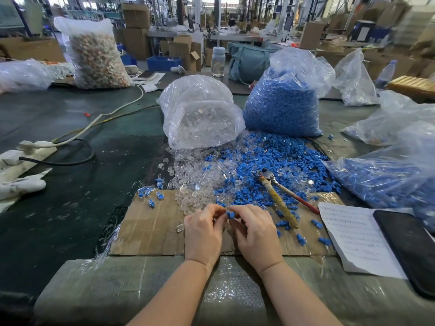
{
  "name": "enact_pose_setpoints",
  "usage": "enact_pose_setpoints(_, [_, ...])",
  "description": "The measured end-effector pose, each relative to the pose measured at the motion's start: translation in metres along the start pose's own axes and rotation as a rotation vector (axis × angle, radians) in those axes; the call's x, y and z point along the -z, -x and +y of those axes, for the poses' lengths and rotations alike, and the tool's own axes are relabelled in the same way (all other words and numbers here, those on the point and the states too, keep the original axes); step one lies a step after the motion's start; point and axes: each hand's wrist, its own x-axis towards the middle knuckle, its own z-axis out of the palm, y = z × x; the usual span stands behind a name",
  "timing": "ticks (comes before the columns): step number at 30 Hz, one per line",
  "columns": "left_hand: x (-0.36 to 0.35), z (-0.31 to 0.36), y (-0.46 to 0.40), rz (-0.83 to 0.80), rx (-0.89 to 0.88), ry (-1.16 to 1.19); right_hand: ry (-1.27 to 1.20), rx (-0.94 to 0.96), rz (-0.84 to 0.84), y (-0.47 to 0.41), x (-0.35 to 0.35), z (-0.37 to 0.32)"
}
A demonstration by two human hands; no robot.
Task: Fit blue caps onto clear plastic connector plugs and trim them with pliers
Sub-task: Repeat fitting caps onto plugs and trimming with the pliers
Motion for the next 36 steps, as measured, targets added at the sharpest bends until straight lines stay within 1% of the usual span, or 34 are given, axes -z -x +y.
enact_pose_setpoints(4, [0.0,0.0,0.0,-0.005,0.001,0.0,-0.003,0.016,-0.026,-0.001,0.002,-0.001])
enact_pose_setpoints(20, [-0.001,-0.001,0.0,-0.008,0.002,-0.006,0.023,0.016,-0.027,-0.001,0.001,-0.001])
enact_pose_setpoints(23, [-0.002,-0.001,-0.001,-0.005,0.033,-0.01,0.026,-0.046,0.054,-0.003,0.001,-0.001])
enact_pose_setpoints(25, [-0.001,-0.001,0.0,-0.001,0.055,-0.016,0.082,-0.116,0.105,-0.006,0.002,0.002])
enact_pose_setpoints(27, [-0.001,-0.001,0.0,-0.008,0.069,-0.013,0.161,-0.187,0.121,-0.008,0.003,0.007])
enact_pose_setpoints(29, [-0.001,0.0,0.0,-0.02,0.08,-0.003,0.269,-0.3,0.05,-0.013,0.007,0.013])
enact_pose_setpoints(32, [-0.001,0.0,0.001,-0.035,0.095,0.017,0.514,-0.581,-0.171,-0.023,0.015,0.026])
enact_pose_setpoints(34, [-0.001,0.0,0.001,-0.045,0.105,0.024,0.554,-0.747,-0.329,-0.028,0.022,0.034])
enact_pose_setpoints(36, [-0.001,0.0,0.001,-0.048,0.103,0.023,0.547,-0.812,-0.439,-0.032,0.026,0.039])
